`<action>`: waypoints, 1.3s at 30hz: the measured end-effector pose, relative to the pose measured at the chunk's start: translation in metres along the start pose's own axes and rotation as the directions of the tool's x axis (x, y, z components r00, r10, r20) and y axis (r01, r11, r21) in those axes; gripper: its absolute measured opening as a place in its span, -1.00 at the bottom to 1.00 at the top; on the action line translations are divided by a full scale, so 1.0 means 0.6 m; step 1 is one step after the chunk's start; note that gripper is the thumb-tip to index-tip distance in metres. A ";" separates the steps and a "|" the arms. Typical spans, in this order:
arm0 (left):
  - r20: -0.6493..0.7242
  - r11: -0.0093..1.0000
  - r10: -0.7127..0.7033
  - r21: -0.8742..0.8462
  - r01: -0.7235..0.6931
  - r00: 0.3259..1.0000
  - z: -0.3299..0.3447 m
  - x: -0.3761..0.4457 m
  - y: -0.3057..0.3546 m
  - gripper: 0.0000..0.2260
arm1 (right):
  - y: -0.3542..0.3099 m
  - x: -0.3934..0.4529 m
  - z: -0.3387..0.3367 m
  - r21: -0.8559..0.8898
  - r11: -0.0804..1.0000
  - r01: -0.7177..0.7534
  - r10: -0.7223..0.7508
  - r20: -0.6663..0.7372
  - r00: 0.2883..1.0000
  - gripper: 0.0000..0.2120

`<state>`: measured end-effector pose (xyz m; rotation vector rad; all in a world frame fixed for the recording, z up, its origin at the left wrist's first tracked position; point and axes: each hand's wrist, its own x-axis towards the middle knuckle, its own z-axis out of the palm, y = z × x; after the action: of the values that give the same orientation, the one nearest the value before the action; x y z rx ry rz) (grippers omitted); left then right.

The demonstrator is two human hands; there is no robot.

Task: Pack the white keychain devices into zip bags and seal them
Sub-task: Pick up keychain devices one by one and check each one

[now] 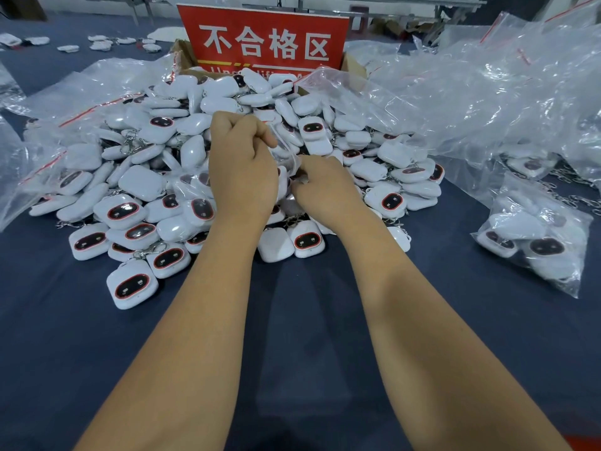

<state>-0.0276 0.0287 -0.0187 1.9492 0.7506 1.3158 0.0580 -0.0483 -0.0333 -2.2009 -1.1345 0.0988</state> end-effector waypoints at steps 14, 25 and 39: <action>0.040 1.000 -0.003 0.026 0.002 0.999 0.004 0.000 -0.002 -0.66 | -0.015 -0.004 -0.007 -0.070 0.997 -0.014 0.019 0.076 0.997 -0.84; -0.009 1.000 0.008 0.002 -0.008 1.000 0.004 0.000 -0.003 -0.61 | -0.012 -0.008 -0.009 0.338 0.938 -0.079 0.122 -0.109 0.986 -0.73; 0.142 0.992 0.009 0.121 -0.026 0.990 0.006 0.004 -0.008 -0.69 | -0.013 0.005 -0.031 0.913 0.398 -0.090 0.300 -0.037 0.953 -0.91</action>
<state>-0.0237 0.0325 -0.0224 2.1257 0.7614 1.1506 0.0611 -0.0521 -0.0137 -1.2575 -0.4551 0.4777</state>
